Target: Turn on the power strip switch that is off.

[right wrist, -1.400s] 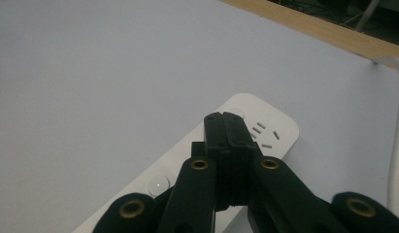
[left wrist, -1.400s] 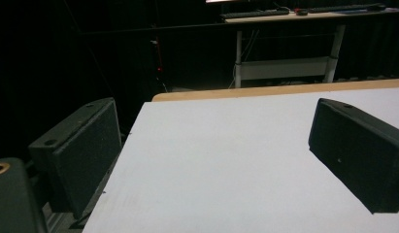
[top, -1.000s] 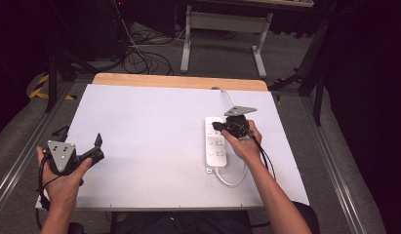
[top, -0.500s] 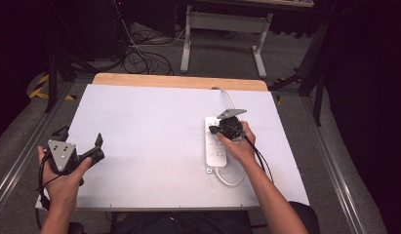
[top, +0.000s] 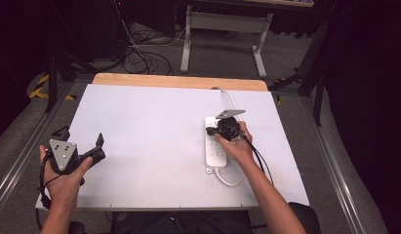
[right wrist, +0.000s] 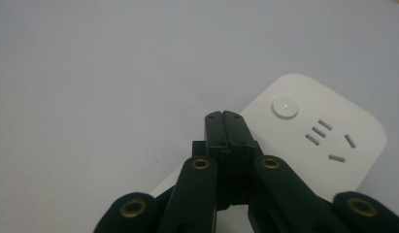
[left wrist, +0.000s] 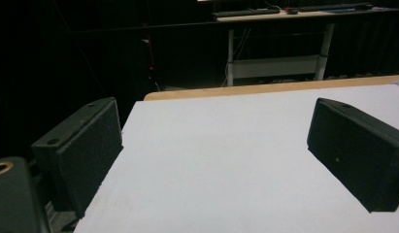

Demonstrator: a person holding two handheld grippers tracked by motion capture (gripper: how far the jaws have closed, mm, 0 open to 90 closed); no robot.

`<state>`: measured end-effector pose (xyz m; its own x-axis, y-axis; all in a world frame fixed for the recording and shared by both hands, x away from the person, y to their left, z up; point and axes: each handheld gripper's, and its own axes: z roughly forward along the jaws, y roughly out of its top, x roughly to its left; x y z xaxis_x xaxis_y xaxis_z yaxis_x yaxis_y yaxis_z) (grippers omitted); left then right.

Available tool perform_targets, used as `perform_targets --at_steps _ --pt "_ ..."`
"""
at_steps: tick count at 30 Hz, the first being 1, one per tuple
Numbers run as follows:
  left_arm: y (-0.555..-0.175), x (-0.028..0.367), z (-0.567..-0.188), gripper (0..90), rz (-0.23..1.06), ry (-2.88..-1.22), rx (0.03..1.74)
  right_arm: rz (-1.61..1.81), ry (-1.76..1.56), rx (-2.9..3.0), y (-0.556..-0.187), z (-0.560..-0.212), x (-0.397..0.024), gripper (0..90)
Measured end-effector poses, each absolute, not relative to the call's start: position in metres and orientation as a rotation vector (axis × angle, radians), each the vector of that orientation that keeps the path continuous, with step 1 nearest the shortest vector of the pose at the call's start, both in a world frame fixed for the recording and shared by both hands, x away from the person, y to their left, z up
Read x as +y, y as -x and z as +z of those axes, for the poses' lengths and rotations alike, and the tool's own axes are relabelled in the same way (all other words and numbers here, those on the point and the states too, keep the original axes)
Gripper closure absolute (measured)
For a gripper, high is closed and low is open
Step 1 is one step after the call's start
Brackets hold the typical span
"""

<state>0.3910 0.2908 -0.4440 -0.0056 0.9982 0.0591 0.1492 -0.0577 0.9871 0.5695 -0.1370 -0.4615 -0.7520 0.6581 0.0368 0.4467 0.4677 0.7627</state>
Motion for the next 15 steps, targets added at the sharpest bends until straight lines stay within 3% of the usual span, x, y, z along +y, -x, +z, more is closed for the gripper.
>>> perform_targets --at_steps 15 --pt "-0.392 0.291 -0.444 6.7 1.168 -1.353 1.299 1.035 -0.908 2.368 -0.568 -0.461 -0.140 90.0"
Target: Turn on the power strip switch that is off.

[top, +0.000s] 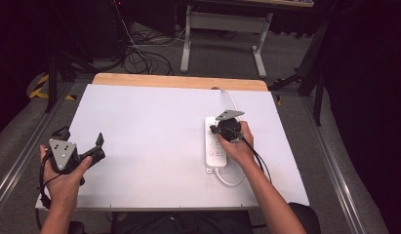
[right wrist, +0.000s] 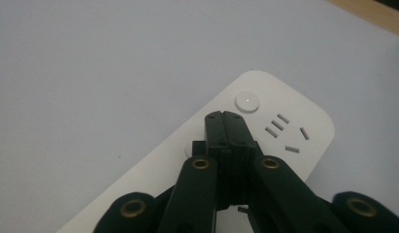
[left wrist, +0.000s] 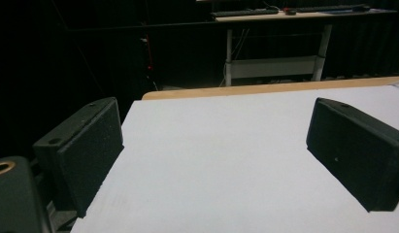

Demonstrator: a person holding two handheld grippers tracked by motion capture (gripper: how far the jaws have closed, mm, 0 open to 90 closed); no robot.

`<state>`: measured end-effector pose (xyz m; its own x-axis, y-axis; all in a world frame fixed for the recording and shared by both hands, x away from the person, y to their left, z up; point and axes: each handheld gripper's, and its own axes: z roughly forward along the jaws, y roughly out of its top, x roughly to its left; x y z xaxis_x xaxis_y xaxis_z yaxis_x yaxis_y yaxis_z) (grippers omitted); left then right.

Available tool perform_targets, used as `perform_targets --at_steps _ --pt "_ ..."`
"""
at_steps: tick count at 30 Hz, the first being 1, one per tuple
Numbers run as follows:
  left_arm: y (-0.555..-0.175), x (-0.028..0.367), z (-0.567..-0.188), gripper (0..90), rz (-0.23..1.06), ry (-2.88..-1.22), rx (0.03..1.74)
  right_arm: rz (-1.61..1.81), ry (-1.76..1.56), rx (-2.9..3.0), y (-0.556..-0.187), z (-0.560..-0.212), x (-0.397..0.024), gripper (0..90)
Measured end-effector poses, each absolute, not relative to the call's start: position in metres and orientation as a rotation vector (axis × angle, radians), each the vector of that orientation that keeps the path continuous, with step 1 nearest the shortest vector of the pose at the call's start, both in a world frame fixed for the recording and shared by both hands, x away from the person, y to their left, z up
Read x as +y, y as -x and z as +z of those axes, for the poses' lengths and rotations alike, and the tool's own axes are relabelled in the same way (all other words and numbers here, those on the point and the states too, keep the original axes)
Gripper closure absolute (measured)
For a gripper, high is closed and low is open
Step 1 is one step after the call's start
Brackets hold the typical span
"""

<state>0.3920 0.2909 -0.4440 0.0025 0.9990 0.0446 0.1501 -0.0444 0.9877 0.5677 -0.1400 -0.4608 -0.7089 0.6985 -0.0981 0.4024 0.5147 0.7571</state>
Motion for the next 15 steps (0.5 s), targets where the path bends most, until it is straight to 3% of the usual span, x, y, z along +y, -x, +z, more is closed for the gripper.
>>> perform_targets --at_steps 15 --pt "-0.3939 0.2909 -0.4440 6.8 1.161 -1.354 1.294 1.137 -0.951 2.377 -0.5657 -0.4639 -0.1396 90.0"
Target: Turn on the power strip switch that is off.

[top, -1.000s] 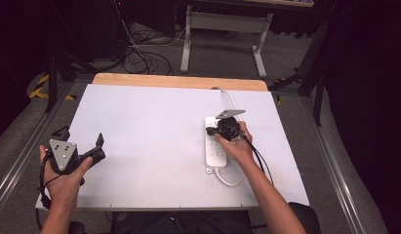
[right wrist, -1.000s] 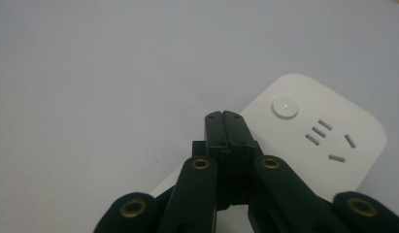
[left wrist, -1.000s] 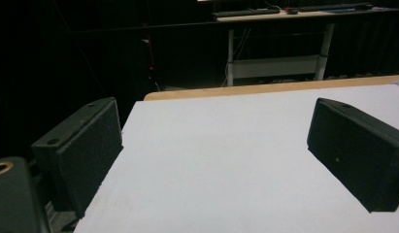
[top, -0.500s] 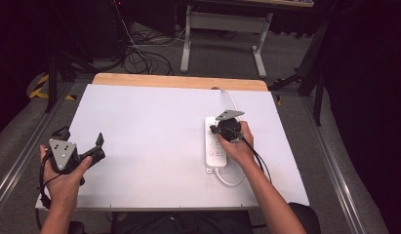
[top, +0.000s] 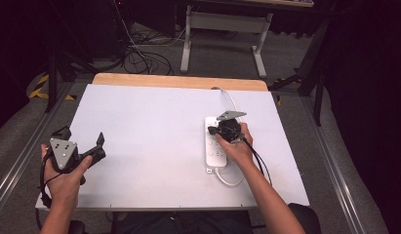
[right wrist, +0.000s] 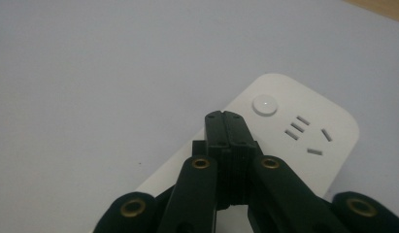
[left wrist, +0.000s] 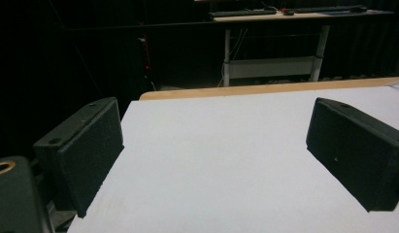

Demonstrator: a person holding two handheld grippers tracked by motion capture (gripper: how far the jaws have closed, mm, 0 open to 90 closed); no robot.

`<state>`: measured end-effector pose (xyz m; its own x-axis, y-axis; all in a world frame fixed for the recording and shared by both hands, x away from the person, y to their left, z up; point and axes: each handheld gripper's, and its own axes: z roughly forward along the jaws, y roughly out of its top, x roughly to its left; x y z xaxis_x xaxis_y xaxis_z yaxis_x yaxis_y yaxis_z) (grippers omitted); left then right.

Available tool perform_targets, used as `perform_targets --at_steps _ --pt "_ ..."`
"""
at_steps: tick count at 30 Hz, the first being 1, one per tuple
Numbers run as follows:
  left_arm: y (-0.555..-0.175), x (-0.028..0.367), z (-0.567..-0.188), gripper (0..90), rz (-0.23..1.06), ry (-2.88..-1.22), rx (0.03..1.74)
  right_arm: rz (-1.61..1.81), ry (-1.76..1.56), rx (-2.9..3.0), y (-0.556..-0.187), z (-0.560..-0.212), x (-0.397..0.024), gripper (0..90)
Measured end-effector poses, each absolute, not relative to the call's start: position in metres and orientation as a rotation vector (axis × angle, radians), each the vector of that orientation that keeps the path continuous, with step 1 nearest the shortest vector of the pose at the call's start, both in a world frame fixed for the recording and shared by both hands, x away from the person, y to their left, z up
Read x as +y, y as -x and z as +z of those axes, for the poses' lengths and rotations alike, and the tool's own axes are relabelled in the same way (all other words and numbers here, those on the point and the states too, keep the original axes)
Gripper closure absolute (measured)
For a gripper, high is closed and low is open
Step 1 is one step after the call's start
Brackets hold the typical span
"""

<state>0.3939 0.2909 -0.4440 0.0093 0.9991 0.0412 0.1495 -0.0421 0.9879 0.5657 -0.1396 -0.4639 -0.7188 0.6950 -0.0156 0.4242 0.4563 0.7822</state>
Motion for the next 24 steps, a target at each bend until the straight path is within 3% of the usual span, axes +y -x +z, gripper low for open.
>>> perform_targets --at_steps 24 --pt "-0.392 0.292 -0.444 7.1 1.158 -1.349 1.297 1.099 -0.934 2.338 -0.562 -0.468 -0.134 90.0"
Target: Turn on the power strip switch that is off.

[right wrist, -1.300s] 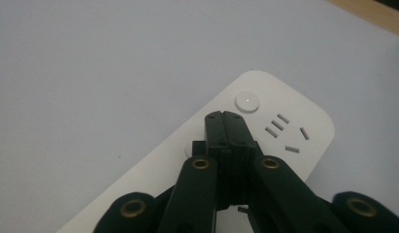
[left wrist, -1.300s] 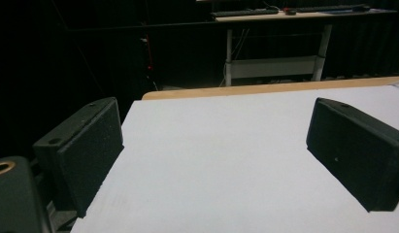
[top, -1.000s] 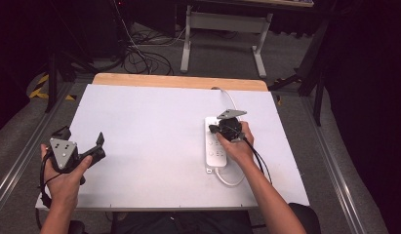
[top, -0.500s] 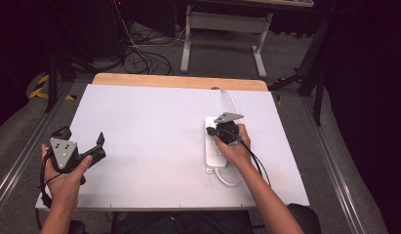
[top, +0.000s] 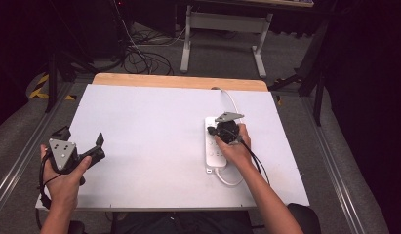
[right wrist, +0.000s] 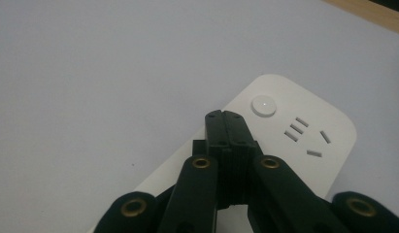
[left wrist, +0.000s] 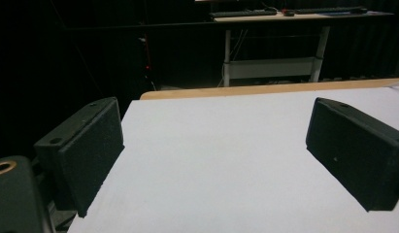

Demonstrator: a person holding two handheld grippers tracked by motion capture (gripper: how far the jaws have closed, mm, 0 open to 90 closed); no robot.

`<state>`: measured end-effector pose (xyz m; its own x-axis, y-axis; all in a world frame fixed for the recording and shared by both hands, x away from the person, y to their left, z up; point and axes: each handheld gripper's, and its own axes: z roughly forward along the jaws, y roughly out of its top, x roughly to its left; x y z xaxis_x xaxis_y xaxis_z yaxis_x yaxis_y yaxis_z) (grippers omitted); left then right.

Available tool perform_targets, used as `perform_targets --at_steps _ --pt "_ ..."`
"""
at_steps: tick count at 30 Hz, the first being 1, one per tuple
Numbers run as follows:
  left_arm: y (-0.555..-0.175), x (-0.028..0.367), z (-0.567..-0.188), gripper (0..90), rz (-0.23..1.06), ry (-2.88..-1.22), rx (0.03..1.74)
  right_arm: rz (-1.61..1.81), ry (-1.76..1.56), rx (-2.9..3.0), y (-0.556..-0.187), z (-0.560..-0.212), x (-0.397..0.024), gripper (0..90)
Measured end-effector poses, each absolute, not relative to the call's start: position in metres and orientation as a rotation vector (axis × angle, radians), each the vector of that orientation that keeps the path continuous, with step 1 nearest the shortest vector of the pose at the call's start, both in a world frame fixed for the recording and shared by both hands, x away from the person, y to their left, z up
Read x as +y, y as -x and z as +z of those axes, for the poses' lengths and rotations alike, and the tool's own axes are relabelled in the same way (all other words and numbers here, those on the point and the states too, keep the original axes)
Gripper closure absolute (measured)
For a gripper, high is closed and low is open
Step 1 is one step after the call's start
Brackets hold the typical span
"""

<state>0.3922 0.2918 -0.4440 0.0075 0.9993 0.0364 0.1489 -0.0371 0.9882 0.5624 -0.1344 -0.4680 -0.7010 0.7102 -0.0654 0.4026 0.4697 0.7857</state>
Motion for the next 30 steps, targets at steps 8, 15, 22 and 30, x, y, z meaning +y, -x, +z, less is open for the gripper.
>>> perform_targets --at_steps 8,15,22,30 --pt "-0.3921 0.2921 -0.4440 7.1 1.159 -1.346 1.297 1.085 -0.903 2.331 -0.5607 -0.4686 -0.1336 90.0" --pt "-0.3931 0.2911 -0.4440 7.1 1.154 -1.354 1.294 1.095 -0.911 2.335 -0.5615 -0.4685 -0.1346 90.0" --pt "-0.3952 0.2900 -0.4441 7.3 1.149 -1.353 1.290 1.091 -0.908 2.328 -0.5600 -0.4685 -0.1354 90.0" --pt "-0.3932 0.2895 -0.4436 7.5 1.147 -1.357 1.286 1.081 -0.898 2.321 -0.5592 -0.4686 -0.1349 90.0"
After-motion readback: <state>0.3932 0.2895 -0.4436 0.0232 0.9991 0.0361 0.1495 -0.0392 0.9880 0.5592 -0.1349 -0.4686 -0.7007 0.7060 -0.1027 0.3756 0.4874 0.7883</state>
